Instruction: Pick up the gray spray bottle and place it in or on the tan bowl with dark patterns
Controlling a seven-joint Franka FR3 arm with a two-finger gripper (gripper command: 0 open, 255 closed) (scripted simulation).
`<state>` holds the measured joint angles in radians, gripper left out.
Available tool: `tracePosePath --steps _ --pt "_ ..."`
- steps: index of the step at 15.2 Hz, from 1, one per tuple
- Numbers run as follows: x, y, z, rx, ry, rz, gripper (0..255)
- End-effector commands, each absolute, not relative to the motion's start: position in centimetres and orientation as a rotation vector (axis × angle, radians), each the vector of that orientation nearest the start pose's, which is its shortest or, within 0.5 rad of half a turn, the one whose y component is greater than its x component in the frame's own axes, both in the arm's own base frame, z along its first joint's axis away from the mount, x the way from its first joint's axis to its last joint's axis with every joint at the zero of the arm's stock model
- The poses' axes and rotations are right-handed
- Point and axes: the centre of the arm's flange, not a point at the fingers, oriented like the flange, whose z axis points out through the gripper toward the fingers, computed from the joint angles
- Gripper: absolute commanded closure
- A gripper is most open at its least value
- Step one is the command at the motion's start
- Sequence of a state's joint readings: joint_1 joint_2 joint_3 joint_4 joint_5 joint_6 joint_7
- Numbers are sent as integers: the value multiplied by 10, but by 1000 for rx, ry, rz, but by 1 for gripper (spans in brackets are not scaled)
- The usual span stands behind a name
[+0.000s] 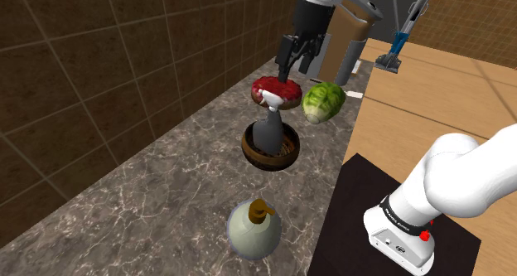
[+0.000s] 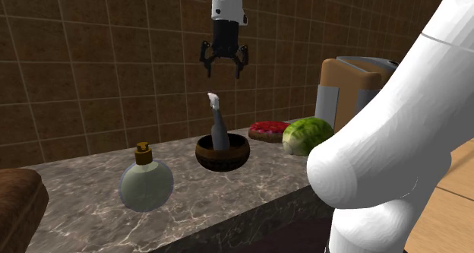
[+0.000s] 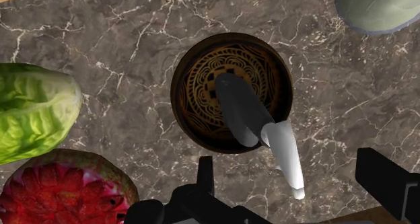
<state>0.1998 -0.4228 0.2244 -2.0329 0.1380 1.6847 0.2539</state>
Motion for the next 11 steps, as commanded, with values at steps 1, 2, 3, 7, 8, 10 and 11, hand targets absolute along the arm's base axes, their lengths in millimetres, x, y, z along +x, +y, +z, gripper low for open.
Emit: tracePosePath --steps 1,2,3,7,8,10,11 --pt "379 204 638 -3068 -220 -72 0" --pt "379 203 651 -3068 -220 -72 0" --pt "378 203 661 -3068 -220 -72 0" --pt "378 203 661 -3068 -220 -72 0" --pt "378 203 661 -3068 -220 -72 0" --pt "378 203 661 -3068 -220 -72 0" --pt "378 203 661 -3068 -220 -72 0"
